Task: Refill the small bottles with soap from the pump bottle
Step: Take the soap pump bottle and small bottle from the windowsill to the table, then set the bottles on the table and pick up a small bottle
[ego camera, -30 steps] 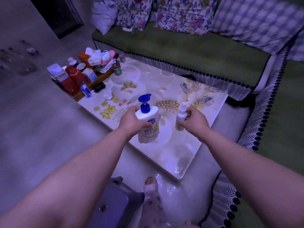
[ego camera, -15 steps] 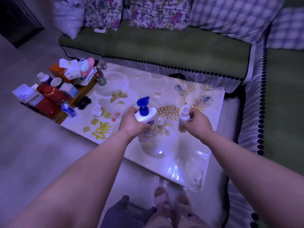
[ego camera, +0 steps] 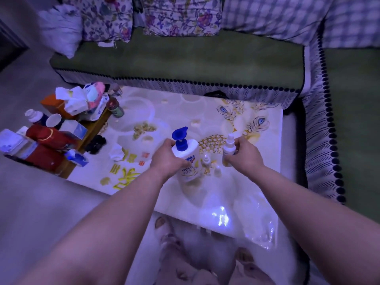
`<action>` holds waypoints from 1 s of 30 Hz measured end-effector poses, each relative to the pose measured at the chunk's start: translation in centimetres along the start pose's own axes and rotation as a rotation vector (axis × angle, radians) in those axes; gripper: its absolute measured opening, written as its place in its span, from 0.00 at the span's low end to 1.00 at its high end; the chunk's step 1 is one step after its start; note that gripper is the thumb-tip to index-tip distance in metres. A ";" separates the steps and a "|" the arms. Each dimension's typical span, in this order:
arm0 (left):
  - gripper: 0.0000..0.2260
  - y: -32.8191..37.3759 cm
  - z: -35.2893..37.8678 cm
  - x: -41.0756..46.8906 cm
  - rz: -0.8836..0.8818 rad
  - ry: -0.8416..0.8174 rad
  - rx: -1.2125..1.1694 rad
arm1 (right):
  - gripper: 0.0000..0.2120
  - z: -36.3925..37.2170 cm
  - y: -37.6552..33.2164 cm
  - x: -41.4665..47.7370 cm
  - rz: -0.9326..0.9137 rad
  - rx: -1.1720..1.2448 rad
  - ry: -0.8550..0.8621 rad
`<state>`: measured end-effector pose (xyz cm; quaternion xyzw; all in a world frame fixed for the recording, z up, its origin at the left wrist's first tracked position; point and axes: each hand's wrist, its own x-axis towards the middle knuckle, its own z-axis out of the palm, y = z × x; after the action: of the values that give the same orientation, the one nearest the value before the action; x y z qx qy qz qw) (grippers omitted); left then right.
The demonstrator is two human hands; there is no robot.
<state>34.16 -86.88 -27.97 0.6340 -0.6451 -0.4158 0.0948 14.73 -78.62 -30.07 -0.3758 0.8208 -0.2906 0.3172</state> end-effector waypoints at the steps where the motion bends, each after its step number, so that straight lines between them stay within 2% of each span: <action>1: 0.31 -0.4 -0.1 0.9 0.019 -0.017 0.020 | 0.08 1.0 -0.1 0.3 0.014 0.022 0.020; 7: 0.29 -3.9 -1.3 6.4 0.117 -0.075 0.132 | 0.09 7.2 -0.2 1.4 0.180 0.163 0.186; 10: 0.30 -5.1 -1.5 8.2 0.128 -0.099 0.161 | 0.10 9.1 0.0 2.0 0.193 0.176 0.220; 21: 0.31 -8.6 4.4 13.0 0.171 -0.097 0.098 | 0.12 12.9 4.4 5.3 0.019 0.109 0.215; 27: 0.29 -11.9 6.5 16.6 0.228 0.001 0.040 | 0.17 16.0 7.1 8.2 -0.077 0.092 0.395; 30: 0.28 -13.1 7.0 17.6 0.250 0.029 -0.008 | 0.16 16.5 7.1 9.4 -0.124 0.101 0.462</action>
<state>36.17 -97.79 -48.18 0.5541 -0.7161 -0.3940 0.1579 18.99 -86.22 -48.41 -0.3328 0.8312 -0.4285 0.1211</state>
